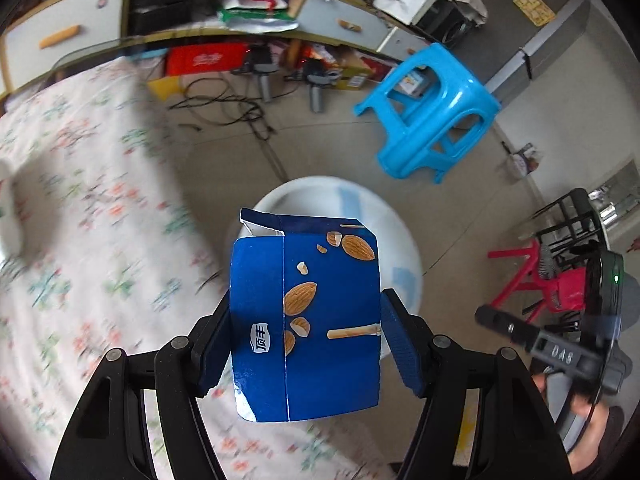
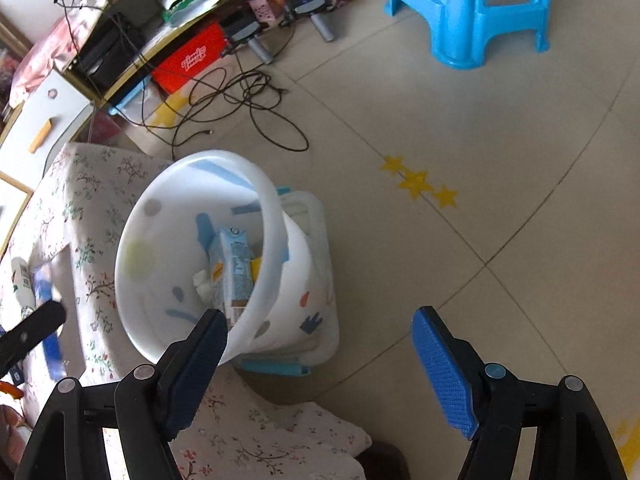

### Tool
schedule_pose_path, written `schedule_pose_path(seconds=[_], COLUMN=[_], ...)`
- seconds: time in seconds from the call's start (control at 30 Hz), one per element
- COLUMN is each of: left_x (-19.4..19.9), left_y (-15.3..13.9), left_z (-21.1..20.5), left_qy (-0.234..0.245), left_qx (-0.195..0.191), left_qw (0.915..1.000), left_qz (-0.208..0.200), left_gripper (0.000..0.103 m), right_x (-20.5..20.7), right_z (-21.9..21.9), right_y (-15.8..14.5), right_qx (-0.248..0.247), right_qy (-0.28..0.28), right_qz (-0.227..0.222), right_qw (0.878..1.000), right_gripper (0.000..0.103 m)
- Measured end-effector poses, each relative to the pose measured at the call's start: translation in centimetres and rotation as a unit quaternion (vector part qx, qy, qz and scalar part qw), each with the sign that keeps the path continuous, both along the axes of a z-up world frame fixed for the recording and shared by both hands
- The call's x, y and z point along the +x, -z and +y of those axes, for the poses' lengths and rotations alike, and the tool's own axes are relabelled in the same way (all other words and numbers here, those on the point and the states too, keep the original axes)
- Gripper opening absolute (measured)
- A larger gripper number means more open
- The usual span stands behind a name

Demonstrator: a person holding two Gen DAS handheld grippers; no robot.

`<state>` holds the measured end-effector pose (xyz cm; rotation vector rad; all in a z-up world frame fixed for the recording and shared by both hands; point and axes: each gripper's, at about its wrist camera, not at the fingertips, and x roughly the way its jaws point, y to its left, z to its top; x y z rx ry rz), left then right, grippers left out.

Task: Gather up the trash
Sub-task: 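Grasp the light-blue milk carton with the right gripper and drop it into the wastebasket, then release the almond box over the wastebasket and grasp the white bottle with the left gripper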

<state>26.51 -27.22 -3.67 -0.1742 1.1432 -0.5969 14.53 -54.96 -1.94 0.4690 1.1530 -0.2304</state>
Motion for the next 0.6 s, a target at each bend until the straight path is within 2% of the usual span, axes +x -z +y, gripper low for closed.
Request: schedule_pose_path(seconds=[0.07, 0.17, 0.33, 0.47, 0.6], left_x=[0.6, 1.1, 0.2, -1.0, -2.6], left_y=[0.2, 0.5, -0.3, -1.8, -3.5], left_z=[-0.7, -1.3, -0.4, 2.1, 6.4], left_qy=[0.011, 0.002, -0.001, -0.001, -0.019], left_qx=[-0.01, 0.01, 0.026, 0.038, 0.048], left_qw=[0.9999, 0.9999, 0.999, 0.998, 0.9967], left_qz=[-0.007, -0.01, -0.035, -0.051, -0.063], left_gripper=[0.073, 0.085, 0.096, 0.098, 0.098], right_x=[-0.1, -0.1, 0.1, 0.4, 0.5], right_z=[-0.2, -0.1, 0.5, 1.4, 2.9], right_y=[-0.1, -0.2, -0.7, -0.9, -1.3], right_qx=[0.002, 0.006, 0.007, 0.005, 0.006], right_qy=[0.003, 0.005, 0.0, -0.009, -0.026], right_qz=[-0.001, -0.003, -0.011, -0.012, -0.018], right_qw=[1.0, 1.0, 1.0, 1.0, 1.0], right_gripper=[0.081, 0.081, 0.081, 0.081, 0.082])
